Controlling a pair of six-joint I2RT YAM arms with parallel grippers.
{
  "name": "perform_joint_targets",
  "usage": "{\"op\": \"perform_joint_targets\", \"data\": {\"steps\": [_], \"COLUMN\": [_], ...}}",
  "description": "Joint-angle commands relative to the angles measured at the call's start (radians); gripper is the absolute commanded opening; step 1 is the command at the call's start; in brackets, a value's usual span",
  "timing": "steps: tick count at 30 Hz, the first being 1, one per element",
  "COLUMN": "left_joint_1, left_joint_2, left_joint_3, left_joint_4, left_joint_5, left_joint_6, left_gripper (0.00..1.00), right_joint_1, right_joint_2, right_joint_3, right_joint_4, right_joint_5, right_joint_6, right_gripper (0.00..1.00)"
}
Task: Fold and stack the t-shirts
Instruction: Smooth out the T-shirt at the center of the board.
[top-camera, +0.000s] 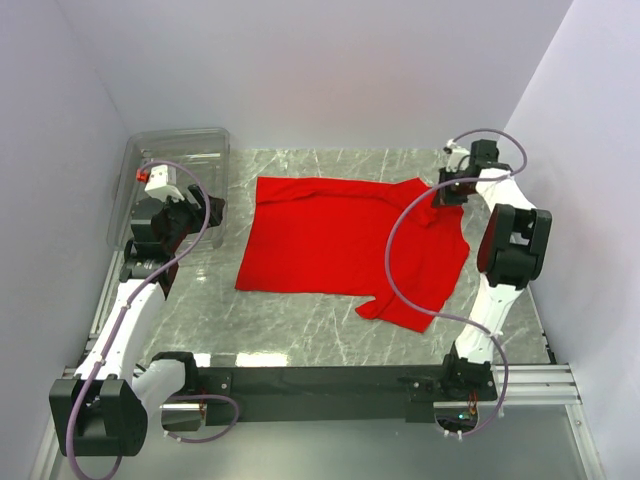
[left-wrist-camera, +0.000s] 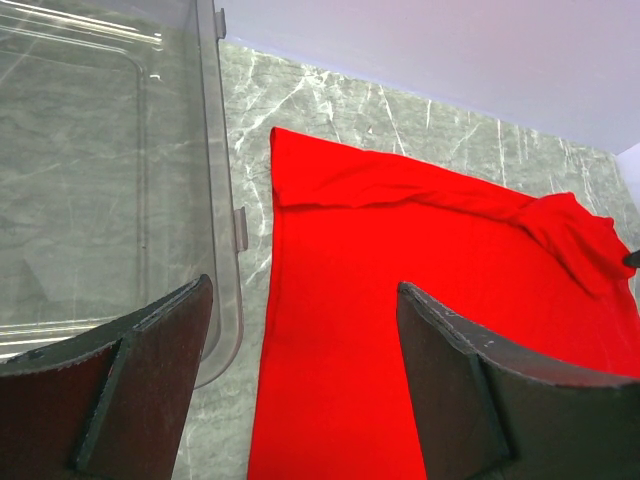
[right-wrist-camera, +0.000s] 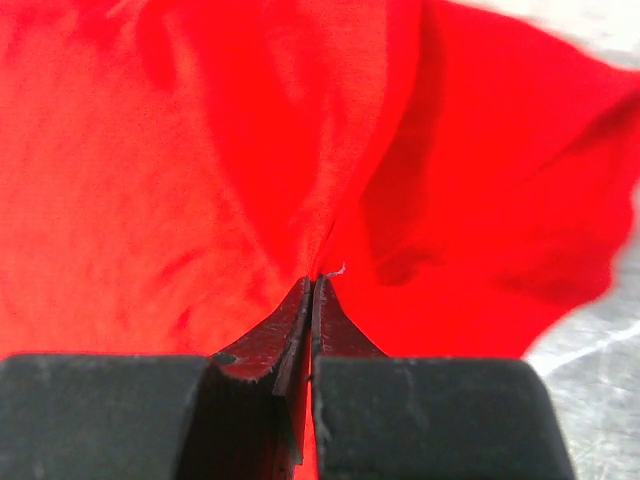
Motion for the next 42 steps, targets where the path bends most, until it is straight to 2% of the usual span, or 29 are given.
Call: {"op": "perform_joint_targets", "data": {"steps": [1, 4, 9, 10, 11, 13, 14, 15, 17, 18, 20, 22, 23, 25, 26, 29, 34, 42], "left_joint_1": [0.004, 0.004, 0.004, 0.004, 0.004, 0.004, 0.004, 0.004, 0.004, 0.004, 0.004, 0.004, 0.004, 0.004, 0.004, 0.004, 0.004, 0.004], "left_joint_2": [-0.029, -0.028, -0.031, -0.031, -0.031, -0.034, -0.036, -0.037, -0.040, -0.040, -0.043, -0.046, -0.046, -0.046, -0.046, -0.055, -0.074, -0.088], "left_joint_3": [-0.002, 0.001, 0.001, 0.001, 0.002, -0.001, -0.001, -0.002, -0.006, -0.006, -0.007, -0.007, -0.009, -0.010, -0.010, -0.015, -0.032, -0.045], "left_joint_4": [0.031, 0.031, 0.030, 0.030, 0.028, 0.027, 0.028, 0.027, 0.027, 0.025, 0.022, 0.024, 0.022, 0.020, 0.022, 0.022, 0.016, 0.013], "left_joint_5": [0.008, 0.011, 0.011, 0.013, 0.013, 0.011, 0.013, 0.011, 0.011, 0.011, 0.010, 0.008, 0.007, 0.008, 0.008, 0.008, 0.002, 0.007], "left_joint_6": [-0.012, -0.012, -0.015, -0.013, -0.013, -0.015, -0.013, -0.013, -0.013, -0.012, -0.012, -0.012, -0.010, -0.010, -0.013, -0.018, -0.016, -0.022], "left_gripper": [0.80, 0.80, 0.80, 0.80, 0.79, 0.80, 0.80, 0.80, 0.79, 0.79, 0.79, 0.80, 0.80, 0.80, 0.80, 0.80, 0.80, 0.80], "right_joint_1": [0.059, 0.114, 0.211, 0.220, 0.231, 0.246, 0.246, 0.245, 0.239, 0.229, 0.200, 0.192, 0.155, 0.137, 0.131, 0.128, 0.119, 0.094], "right_joint_2": [-0.123, -0.182, -0.219, -0.228, -0.239, -0.256, -0.261, -0.264, -0.297, -0.314, -0.342, -0.330, -0.295, -0.240, -0.180, -0.108, -0.032, 0.051], "right_joint_3": [-0.051, -0.102, -0.166, -0.200, -0.214, -0.254, -0.264, -0.269, -0.284, -0.291, -0.280, -0.240, -0.223, -0.150, -0.128, -0.091, -0.071, -0.039], "right_joint_4": [-0.017, -0.035, -0.181, -0.190, -0.204, -0.225, -0.228, -0.239, -0.226, -0.206, -0.113, -0.031, 0.039, 0.071, 0.084, 0.110, 0.146, 0.155], "right_joint_5": [-0.048, -0.067, -0.075, -0.063, -0.042, -0.018, -0.018, -0.032, -0.047, -0.061, -0.100, -0.060, -0.032, -0.008, 0.029, 0.049, 0.009, -0.023], "right_joint_6": [-0.173, -0.303, -0.570, -0.598, -0.648, -0.714, -0.725, -0.741, -0.750, -0.738, -0.620, -0.485, -0.331, -0.178, -0.026, 0.180, 0.397, 0.529], "right_gripper": [0.02, 0.02, 0.04, 0.11, 0.24, 0.30, 0.46, 0.52, 0.61, 0.61, 0.61, 0.60, 0.59, 0.57, 0.57, 0.58, 0.59, 0.57]}}
